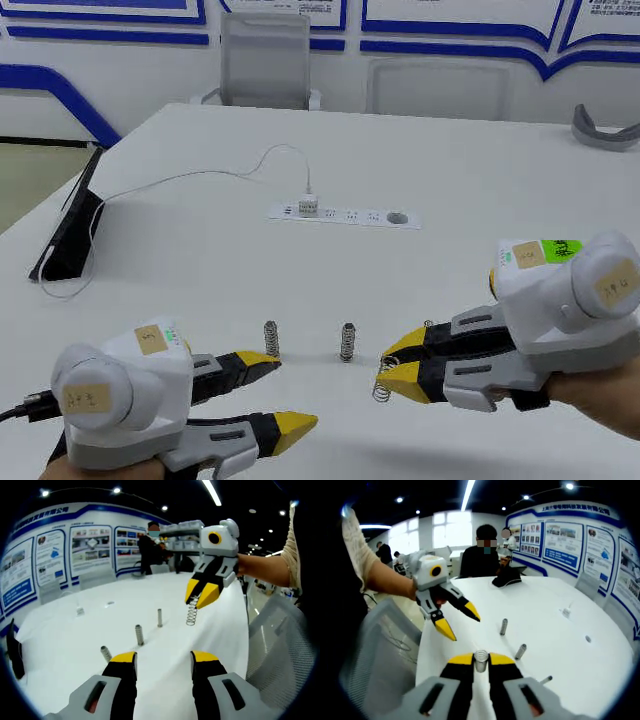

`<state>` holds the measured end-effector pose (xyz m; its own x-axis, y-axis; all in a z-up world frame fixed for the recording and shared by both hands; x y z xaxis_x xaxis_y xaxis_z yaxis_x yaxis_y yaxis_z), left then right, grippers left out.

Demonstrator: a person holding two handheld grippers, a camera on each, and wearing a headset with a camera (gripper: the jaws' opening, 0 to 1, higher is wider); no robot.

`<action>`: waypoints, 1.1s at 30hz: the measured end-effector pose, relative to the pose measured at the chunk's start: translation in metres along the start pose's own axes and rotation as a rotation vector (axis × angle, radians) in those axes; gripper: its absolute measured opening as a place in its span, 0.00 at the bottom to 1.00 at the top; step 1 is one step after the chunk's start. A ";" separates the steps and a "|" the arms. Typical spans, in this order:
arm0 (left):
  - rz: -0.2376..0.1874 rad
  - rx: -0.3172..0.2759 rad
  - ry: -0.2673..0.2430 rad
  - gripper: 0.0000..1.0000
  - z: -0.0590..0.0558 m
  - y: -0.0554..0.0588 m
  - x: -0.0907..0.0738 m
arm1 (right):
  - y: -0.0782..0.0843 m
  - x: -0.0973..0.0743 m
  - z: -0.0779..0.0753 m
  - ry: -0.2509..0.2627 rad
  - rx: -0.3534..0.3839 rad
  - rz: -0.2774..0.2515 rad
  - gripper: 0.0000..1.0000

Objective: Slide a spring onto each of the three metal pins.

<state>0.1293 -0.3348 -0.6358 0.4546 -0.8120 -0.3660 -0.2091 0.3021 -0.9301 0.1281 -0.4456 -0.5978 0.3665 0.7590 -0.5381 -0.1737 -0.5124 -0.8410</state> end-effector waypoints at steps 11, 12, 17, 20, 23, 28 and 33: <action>-0.006 -0.027 -0.053 0.46 0.011 0.004 -0.013 | 0.003 -0.018 -0.028 0.079 0.021 -0.006 0.12; -0.006 -0.029 -0.056 0.46 0.012 0.005 -0.014 | 0.003 -0.019 -0.031 0.085 0.023 -0.006 0.12; 0.003 -0.027 -0.066 0.47 0.013 0.008 -0.016 | 0.004 -0.028 -0.051 0.138 0.036 -0.009 0.12; 0.007 -0.028 -0.070 0.46 0.014 0.009 -0.017 | 0.006 -0.033 -0.063 0.177 0.040 0.000 0.12; 0.005 -0.032 -0.072 0.46 0.014 0.009 -0.017 | 0.006 -0.035 -0.072 0.200 0.047 0.001 0.12; 0.007 -0.033 -0.072 0.46 0.014 0.010 -0.016 | 0.012 -0.032 -0.089 0.246 0.057 0.015 0.12; 0.004 -0.035 -0.076 0.46 0.015 0.010 -0.017 | 0.015 -0.025 -0.101 0.274 0.078 0.013 0.12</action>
<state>0.1325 -0.3107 -0.6390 0.5176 -0.7702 -0.3727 -0.2405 0.2871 -0.9272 0.2089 -0.5132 -0.5911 0.5953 0.6101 -0.5229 -0.2465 -0.4807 -0.8415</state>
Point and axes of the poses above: the centre of the closed fingertips' face, and the gripper's own axes: x roughly forward along the fingers, z roughly to its left, y roughly out of its underside, the point moved 2 cm from there along -x, roughly backward along the fingers, and after that the axes turned 3 degrees about y, right-handed, at the moved point
